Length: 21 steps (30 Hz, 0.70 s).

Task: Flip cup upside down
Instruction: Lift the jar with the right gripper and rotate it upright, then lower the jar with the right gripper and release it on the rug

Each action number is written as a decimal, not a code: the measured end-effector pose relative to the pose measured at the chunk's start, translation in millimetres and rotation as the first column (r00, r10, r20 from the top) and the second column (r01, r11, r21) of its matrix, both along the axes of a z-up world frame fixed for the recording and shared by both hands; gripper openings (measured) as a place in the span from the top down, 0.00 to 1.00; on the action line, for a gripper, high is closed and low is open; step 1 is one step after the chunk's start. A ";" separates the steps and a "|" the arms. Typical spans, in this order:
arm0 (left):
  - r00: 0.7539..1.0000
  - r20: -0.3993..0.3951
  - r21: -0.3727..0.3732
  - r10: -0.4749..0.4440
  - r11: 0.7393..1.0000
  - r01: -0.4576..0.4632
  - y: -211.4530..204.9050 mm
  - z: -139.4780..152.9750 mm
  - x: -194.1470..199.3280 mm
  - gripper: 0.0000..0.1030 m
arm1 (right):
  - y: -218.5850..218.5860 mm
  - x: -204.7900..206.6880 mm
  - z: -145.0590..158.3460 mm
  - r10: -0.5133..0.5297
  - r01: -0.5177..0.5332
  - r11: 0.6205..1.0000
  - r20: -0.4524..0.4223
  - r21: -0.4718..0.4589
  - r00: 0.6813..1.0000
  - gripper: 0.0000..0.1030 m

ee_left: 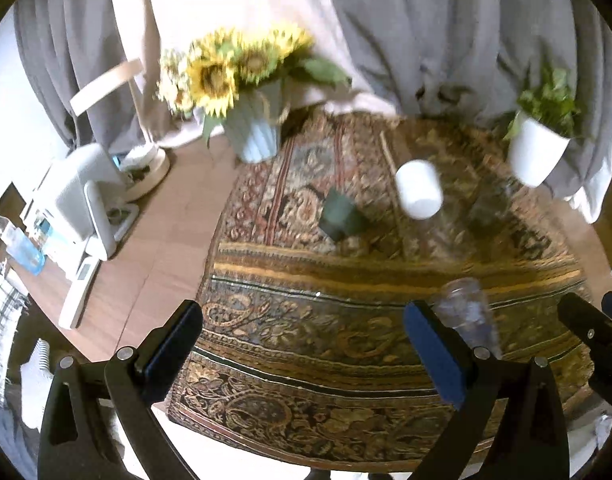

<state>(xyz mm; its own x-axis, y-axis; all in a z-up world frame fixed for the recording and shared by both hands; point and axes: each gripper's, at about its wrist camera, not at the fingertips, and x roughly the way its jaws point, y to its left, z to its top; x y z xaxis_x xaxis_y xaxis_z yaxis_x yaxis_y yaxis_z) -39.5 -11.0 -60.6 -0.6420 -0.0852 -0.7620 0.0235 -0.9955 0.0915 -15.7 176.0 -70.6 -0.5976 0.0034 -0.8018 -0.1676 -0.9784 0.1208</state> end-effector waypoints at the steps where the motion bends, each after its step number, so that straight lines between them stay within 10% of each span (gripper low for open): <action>1: 1.000 -0.011 0.005 -0.002 1.000 0.002 2.3 4.5 4.2 0.00 | 2.8 3.4 5.9 -0.006 0.007 1.000 -0.010 0.007 1.000 0.16; 21: 0.992 -0.123 0.011 -0.021 1.000 0.023 47.8 40.2 56.3 0.00 | 50.7 61.8 44.0 -0.030 0.034 0.999 -0.109 0.032 0.994 0.16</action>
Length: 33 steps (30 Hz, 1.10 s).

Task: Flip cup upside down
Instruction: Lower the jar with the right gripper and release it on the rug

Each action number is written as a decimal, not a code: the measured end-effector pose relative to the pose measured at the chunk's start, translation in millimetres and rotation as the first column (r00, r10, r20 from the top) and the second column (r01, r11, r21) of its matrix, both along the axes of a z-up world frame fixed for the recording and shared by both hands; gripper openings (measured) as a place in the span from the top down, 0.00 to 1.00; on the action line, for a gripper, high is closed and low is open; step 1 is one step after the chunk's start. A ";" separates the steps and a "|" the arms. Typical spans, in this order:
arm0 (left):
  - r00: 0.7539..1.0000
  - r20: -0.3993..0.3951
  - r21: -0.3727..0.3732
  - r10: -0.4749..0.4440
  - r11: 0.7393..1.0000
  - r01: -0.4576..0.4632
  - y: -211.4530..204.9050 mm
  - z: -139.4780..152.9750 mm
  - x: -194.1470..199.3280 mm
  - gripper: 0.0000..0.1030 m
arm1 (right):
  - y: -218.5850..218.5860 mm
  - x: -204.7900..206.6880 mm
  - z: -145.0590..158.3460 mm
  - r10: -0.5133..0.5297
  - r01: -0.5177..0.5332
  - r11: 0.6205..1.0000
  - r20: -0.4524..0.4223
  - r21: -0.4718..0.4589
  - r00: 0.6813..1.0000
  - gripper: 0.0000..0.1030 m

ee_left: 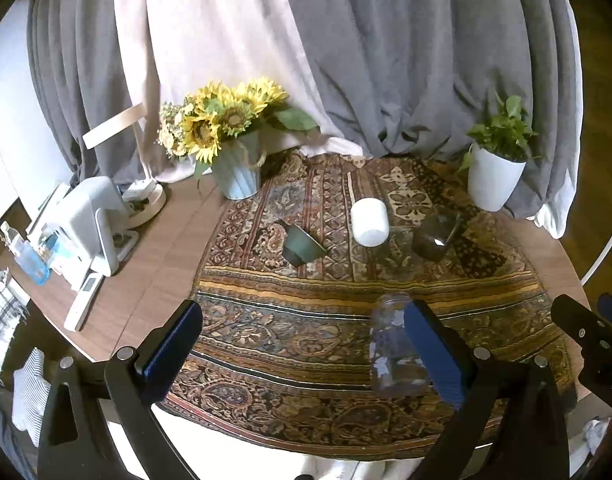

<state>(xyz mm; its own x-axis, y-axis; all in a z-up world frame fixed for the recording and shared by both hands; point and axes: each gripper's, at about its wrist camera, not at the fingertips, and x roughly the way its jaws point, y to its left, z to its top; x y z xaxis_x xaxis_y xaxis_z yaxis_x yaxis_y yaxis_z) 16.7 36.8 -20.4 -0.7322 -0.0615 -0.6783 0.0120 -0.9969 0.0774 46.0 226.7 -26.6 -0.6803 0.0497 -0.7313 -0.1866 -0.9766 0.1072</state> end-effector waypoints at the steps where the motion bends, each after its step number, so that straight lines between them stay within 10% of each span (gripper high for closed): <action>1: 1.000 -0.005 0.001 0.000 1.000 0.000 1.7 0.9 1.5 0.00 | 1.9 1.8 0.7 -0.004 0.004 1.000 -0.004 0.001 1.000 0.16; 15: 0.996 0.078 0.030 -0.050 0.998 0.048 29.9 -22.0 -1.0 0.00 | 29.7 8.6 -11.0 -0.031 0.032 0.999 0.022 -0.013 0.999 0.16; 33: 0.957 0.279 0.044 -0.084 0.996 0.074 74.5 -125.2 -26.5 0.01 | 74.3 -0.2 -89.3 -0.081 0.087 0.996 0.229 -0.017 0.970 0.16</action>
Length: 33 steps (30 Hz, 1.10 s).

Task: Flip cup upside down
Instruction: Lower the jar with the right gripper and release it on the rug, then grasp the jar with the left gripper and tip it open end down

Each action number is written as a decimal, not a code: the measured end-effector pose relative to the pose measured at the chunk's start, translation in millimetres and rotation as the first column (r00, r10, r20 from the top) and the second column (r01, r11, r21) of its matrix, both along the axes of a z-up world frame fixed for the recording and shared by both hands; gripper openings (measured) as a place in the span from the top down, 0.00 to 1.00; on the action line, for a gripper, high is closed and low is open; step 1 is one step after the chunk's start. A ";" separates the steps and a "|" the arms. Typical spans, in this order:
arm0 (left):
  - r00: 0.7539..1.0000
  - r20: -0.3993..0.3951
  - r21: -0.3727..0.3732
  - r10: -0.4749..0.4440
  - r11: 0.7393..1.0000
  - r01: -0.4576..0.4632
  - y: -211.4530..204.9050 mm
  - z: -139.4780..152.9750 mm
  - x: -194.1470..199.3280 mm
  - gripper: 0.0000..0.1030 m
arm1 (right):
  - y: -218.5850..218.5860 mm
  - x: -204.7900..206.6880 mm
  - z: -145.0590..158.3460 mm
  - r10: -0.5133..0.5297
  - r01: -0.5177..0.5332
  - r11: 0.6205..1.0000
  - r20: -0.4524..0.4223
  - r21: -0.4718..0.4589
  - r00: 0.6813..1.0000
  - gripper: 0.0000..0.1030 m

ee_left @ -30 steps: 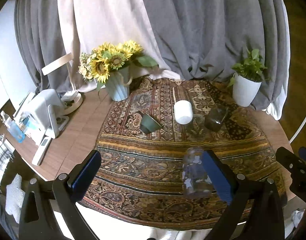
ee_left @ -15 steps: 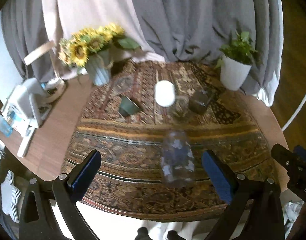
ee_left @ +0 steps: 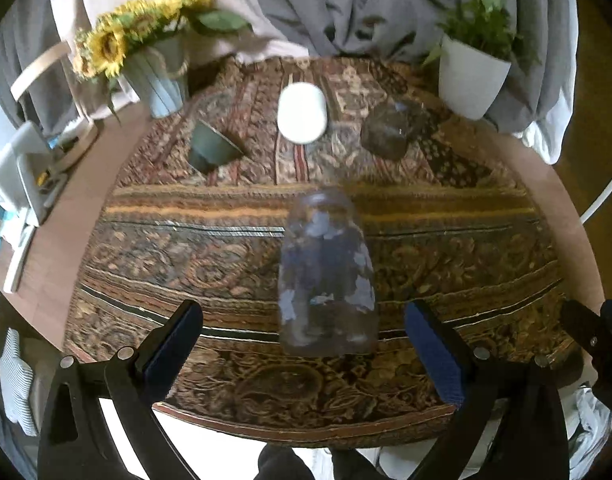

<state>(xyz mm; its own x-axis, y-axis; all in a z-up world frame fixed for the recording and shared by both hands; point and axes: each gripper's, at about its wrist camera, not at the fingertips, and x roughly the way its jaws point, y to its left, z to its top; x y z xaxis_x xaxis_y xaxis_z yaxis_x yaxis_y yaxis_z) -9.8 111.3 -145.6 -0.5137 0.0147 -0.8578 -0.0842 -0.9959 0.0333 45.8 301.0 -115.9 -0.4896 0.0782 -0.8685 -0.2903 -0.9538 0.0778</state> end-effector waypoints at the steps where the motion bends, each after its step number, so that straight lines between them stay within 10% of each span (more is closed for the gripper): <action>1: 1.000 0.008 -0.002 0.000 1.000 0.000 1.2 -4.7 -1.3 0.02 | 1.1 -0.7 -4.0 0.000 0.000 1.000 0.009 -0.001 1.000 0.16; 19: 1.000 0.019 -0.016 -0.020 1.000 0.020 13.5 -40.7 -10.0 0.31 | 3.3 -8.2 -28.8 0.033 -0.035 0.999 0.063 0.028 0.997 0.16; 33: 1.000 -0.025 -0.015 -0.010 1.000 0.009 6.1 -8.2 -12.1 0.32 | 1.6 -16.0 -14.1 0.048 -0.048 0.999 0.015 0.003 0.999 0.16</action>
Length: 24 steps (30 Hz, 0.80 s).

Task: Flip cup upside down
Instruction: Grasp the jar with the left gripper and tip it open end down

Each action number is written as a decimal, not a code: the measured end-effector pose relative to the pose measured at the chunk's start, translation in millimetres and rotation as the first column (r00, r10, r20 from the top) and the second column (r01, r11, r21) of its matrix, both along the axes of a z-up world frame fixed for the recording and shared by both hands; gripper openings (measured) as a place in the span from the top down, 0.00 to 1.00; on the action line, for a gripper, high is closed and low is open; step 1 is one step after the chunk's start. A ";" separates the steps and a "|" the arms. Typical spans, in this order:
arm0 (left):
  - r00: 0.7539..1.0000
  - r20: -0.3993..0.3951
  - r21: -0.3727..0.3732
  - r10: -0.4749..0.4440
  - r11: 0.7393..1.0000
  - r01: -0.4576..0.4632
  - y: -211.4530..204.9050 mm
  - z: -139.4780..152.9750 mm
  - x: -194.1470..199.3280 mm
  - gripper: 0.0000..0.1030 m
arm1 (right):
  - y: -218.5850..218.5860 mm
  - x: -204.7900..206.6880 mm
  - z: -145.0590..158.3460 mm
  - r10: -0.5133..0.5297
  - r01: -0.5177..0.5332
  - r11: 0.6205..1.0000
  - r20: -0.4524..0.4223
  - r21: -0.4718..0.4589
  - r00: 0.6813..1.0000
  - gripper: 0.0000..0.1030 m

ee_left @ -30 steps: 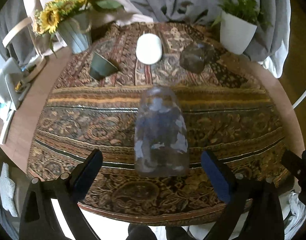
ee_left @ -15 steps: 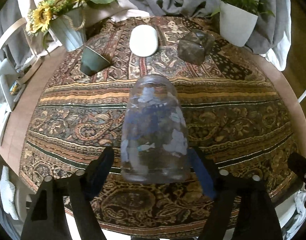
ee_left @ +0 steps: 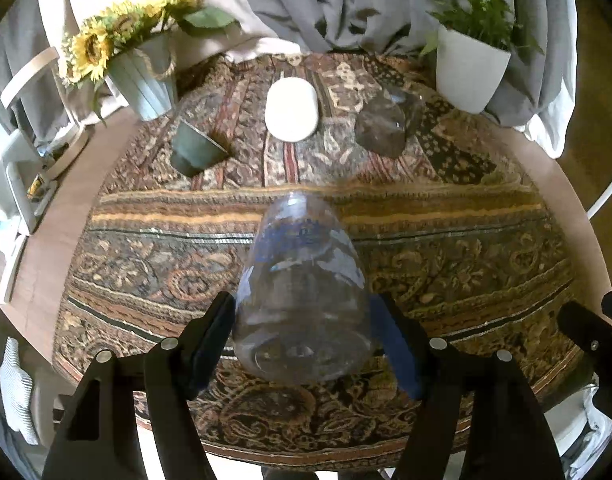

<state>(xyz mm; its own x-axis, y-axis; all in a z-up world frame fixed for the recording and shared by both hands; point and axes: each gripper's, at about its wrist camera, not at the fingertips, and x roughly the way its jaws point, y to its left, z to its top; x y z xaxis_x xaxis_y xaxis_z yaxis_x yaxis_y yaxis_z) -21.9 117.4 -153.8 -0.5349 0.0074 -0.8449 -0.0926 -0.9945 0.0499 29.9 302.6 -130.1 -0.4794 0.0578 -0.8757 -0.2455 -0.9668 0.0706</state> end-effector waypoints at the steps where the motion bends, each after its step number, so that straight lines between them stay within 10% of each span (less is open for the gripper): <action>1: 1.000 -0.002 -0.002 0.002 1.000 -0.002 -0.6 2.7 -1.8 0.32 | -0.8 -1.0 2.1 0.001 -0.001 1.000 -0.007 -0.001 1.000 0.16; 24: 0.999 0.034 0.084 -0.009 0.996 0.006 -17.8 30.4 -78.3 0.32 | -18.7 -55.7 38.7 0.018 -0.026 0.998 -0.121 -0.064 0.992 0.16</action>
<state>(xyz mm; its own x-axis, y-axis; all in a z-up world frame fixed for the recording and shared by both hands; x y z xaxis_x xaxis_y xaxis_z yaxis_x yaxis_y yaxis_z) -100.2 99.6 -123.4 -0.5050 0.0829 -0.8591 -0.1004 -0.9943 -0.0369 -25.9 283.9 -91.4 -0.5821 -0.0089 -0.8130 -0.2105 -0.9642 0.1612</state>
